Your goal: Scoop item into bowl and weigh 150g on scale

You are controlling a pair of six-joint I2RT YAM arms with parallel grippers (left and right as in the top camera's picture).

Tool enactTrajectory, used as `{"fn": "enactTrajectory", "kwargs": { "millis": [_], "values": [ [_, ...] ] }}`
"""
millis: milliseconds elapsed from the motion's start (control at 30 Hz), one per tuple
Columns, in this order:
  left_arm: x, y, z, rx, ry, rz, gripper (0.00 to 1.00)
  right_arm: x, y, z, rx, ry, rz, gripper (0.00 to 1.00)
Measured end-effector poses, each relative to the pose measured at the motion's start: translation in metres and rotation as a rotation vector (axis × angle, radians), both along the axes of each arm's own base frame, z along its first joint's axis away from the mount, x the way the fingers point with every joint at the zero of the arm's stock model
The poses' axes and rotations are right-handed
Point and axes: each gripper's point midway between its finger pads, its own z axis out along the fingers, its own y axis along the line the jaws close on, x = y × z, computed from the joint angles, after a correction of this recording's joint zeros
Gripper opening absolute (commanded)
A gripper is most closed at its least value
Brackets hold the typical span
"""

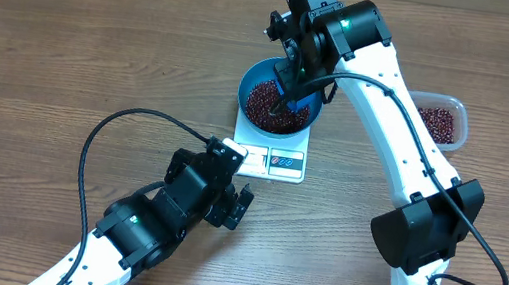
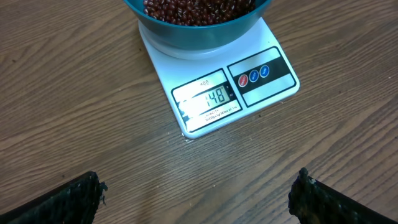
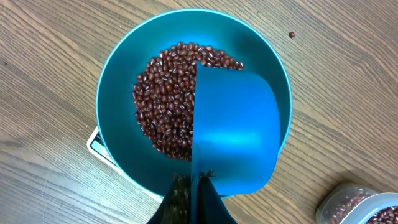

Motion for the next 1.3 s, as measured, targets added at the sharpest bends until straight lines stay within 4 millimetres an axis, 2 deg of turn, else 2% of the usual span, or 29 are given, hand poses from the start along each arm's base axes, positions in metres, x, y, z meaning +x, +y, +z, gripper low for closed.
{"fn": "enactTrajectory", "kwargs": {
  "millis": [1300],
  "values": [
    [0.0000,-0.0001,0.0000,0.000,0.000,0.000,1.00,0.0002,-0.0001,0.0000,-0.011,-0.009,0.047,0.04]
  ]
}}
